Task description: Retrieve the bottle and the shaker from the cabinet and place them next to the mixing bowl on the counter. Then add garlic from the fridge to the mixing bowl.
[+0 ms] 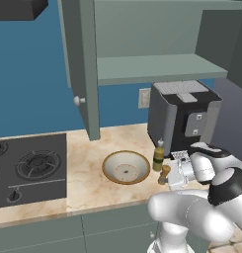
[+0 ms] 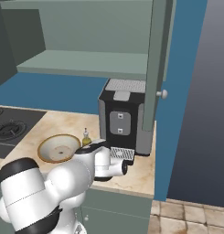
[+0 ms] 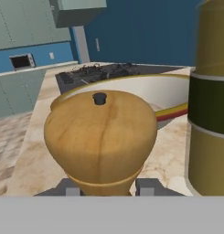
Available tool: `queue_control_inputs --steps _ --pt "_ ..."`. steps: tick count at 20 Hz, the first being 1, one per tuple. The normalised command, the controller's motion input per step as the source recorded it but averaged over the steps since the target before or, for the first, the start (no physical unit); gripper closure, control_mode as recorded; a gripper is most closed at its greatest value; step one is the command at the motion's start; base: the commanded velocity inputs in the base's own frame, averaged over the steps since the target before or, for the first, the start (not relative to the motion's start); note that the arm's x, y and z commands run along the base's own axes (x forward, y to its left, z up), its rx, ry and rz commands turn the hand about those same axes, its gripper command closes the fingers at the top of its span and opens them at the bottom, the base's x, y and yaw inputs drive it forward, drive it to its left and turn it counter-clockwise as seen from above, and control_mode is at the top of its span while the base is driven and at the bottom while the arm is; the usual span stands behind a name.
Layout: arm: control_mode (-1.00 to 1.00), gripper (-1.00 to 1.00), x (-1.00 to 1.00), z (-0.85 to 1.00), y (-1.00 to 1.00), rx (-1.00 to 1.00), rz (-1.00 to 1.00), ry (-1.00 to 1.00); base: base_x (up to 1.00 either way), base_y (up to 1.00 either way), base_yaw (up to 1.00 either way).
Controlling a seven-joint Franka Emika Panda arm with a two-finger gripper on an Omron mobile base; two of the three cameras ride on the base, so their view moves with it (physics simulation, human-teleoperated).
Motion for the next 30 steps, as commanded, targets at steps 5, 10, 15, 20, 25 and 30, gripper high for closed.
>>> queue_control_inputs --steps 5,10,15,20,25,30 --pt "-1.00 1.00 0.00 -0.11 0.05 0.00 -0.02 0.00 0.00 0.00 0.00" --pt "-1.00 -1.00 0.00 0.00 0.00 0.00 0.00 0.00 0.00 0.00 0.00" --pt "-1.00 -1.00 0.00 0.00 0.00 0.00 0.00 0.00 0.00 0.00 0.00" --pt "-1.00 -1.00 0.00 0.00 0.00 0.00 0.00 0.00 0.00 0.00 0.00" --pt "-1.00 -1.00 -0.11 0.00 0.00 0.00 0.00 -0.01 0.00 0.00 0.00" --pt "-1.00 -1.00 -0.37 0.19 -0.24 0.02 -0.01 -0.09 0.00 0.00 0.00"
